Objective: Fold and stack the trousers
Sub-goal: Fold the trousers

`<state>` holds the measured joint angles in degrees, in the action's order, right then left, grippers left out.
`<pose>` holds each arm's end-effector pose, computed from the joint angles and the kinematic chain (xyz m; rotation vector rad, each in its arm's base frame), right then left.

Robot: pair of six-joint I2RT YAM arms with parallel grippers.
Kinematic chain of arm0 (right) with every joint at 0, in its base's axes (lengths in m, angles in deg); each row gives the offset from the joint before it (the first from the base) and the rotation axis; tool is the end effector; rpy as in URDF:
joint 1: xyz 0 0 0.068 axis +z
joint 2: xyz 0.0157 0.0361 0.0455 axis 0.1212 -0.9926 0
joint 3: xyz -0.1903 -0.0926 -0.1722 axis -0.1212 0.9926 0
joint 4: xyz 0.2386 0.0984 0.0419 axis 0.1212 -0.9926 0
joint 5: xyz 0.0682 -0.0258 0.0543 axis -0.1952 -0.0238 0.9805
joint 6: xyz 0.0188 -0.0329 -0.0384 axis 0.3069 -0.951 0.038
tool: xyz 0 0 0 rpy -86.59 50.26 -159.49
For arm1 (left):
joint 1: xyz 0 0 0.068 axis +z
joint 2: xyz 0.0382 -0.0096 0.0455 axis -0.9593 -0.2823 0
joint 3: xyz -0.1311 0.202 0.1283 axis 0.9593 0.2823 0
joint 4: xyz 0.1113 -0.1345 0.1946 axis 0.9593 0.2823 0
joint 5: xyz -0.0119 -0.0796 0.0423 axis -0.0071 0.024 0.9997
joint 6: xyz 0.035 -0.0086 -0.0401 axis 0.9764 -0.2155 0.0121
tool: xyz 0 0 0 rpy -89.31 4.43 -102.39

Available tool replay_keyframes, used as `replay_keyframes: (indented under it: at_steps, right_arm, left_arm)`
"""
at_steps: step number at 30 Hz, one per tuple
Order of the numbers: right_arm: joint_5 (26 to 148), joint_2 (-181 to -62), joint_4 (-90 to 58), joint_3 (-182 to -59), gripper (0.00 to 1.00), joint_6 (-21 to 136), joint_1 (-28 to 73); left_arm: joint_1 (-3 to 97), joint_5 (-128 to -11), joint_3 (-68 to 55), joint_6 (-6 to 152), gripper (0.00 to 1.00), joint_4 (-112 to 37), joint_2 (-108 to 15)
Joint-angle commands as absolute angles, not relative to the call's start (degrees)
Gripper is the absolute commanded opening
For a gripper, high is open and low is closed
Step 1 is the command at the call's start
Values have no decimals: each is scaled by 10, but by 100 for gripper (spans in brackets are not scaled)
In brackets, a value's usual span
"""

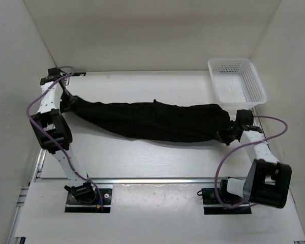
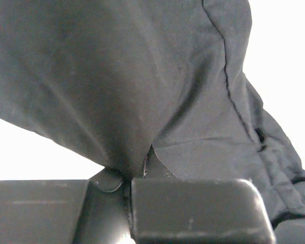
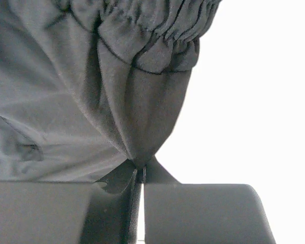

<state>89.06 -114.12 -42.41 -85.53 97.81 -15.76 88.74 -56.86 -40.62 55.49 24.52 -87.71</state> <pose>0.2363 -0.0303 0.1902 1.1881 2.3822 0.4604 0.4122 0.1144 0.2612 -1.0608 2.5794 0.0458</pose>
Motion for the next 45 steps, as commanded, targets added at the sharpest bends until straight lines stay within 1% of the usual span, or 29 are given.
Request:
replay_keyframes:
  at_steps: [1,3,4,5,6,8,10,14,15,17,18,19,20,21,22,24,25,26,27,28,29,31,32,33,35,36,37,41,45]
  right_arm:
    - [852,-1058,-505,-838,0,972,-162]
    - [843,-1018,-524,-827,3,978,-162]
    - [836,-983,-531,-822,10,972,-162]
    - [830,-967,-549,-822,39,964,-162]
    - [814,-955,-559,-822,53,957,-162]
    - [802,-927,-587,-835,91,936,-162]
    - [795,-914,-604,-861,99,924,-162]
    - [768,-899,-621,-912,99,910,-162]
    - [761,-899,-627,-922,95,905,-162]
    - [733,-904,-627,-949,89,898,-162]
    - [725,-914,-627,-956,84,893,-162]
    - [718,-919,-627,-963,73,893,-162]
    - [704,-919,-627,-970,65,893,-162]
    - [704,-934,-610,-980,46,888,-162]
    - [704,-941,-604,-985,32,879,-162]
    - [713,-970,-576,-999,11,858,-162]
    - [729,-984,-569,-1005,9,851,-162]
    - [745,-1019,-558,-1017,9,841,-162]
    - [757,-1041,-553,-1026,11,823,-162]
    - [767,-1065,-553,-1038,26,814,-162]
    - [790,-1111,-553,-1059,33,804,-162]
    - [796,-1168,-547,-1077,56,790,-162]
    - [796,-1181,-547,-1084,56,790,-162]
    - [789,-1192,-539,-1091,56,796,-167]
    - [789,-1213,-518,-1092,52,808,-167]
    - [789,-1218,-511,-1092,49,813,-167]
    - [796,-1228,-495,-1092,47,813,-167]
    - [812,-1286,-469,-1063,45,833,-172]
    - [788,-1318,-434,-1016,45,848,-172]
  left_arm:
    - [906,-518,-292,548,13,244,-803]
    - [921,-524,-248,548,26,231,-765]
    - [921,-525,-224,548,43,231,-757]
    - [921,-525,-216,548,67,231,-752]
    - [926,-525,-216,548,98,231,-739]
    - [926,-525,-210,553,100,231,-726]
    - [926,-525,-223,553,100,237,-706]
    - [926,-518,-259,553,100,258,-688]
    - [926,-518,-267,553,100,269,-681]
    - [926,-498,-280,553,96,275,-681]
    - [926,-493,-280,553,90,275,-681]
    - [926,-484,-280,553,86,275,-676]
    - [926,-484,-288,553,82,280,-676]
    - [926,-484,-293,553,62,280,-682]
    - [926,-484,-293,553,53,280,-689]
    - [926,-485,-299,553,30,280,-703]
    - [926,-491,-299,553,23,275,-718]
    - [919,-502,-304,553,24,275,-726]
    - [914,-503,-304,553,30,275,-735]
    - [914,-510,-304,553,55,275,-749]
    - [914,-521,-294,553,65,269,-754]
    - [914,-532,-278,553,84,254,-754]
    - [914,-542,-263,553,87,247,-754]
    - [914,-542,-258,553,87,247,-754]
    - [914,-542,-253,553,83,235,-748]
    - [914,-531,-246,548,79,235,-748]
    - [914,-525,-246,548,79,235,-742]
    - [921,-497,-231,521,70,235,-715]
    - [949,-497,-225,521,69,240,-710]
